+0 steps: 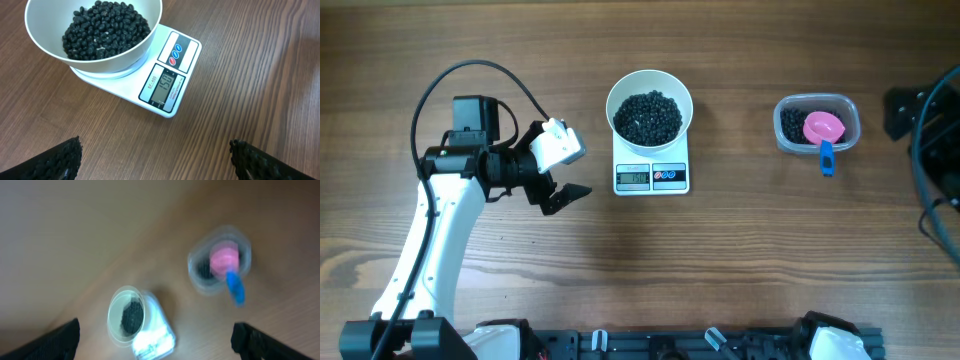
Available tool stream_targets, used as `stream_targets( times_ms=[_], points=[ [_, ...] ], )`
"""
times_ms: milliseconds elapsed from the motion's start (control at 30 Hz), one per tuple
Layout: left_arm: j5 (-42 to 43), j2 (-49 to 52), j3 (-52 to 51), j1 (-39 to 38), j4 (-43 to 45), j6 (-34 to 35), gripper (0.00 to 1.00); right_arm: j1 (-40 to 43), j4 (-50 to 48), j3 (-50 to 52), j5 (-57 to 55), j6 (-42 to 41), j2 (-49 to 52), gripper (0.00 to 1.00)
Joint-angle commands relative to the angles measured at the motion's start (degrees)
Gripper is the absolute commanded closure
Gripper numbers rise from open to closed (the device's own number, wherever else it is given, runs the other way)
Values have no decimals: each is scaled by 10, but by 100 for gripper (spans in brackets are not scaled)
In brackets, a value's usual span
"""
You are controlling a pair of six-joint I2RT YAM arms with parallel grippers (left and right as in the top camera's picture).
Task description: Scoop item into bowl and weigh 150g on scale
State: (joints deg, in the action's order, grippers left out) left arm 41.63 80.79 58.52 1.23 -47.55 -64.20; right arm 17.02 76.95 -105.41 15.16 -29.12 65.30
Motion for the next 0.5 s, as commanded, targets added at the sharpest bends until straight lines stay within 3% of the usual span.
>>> stream_targets(
  times_ms=[0,367,467],
  points=[
    [3,2,3,2,0,3,0,-3,-92,72,-72,128,-80,0],
    [3,2,3,2,0,3,0,-3,-642,675,-96,123,-423,0],
    [3,2,3,2,0,3,0,-3,-741,793,-97,106,-488,0]
  ],
)
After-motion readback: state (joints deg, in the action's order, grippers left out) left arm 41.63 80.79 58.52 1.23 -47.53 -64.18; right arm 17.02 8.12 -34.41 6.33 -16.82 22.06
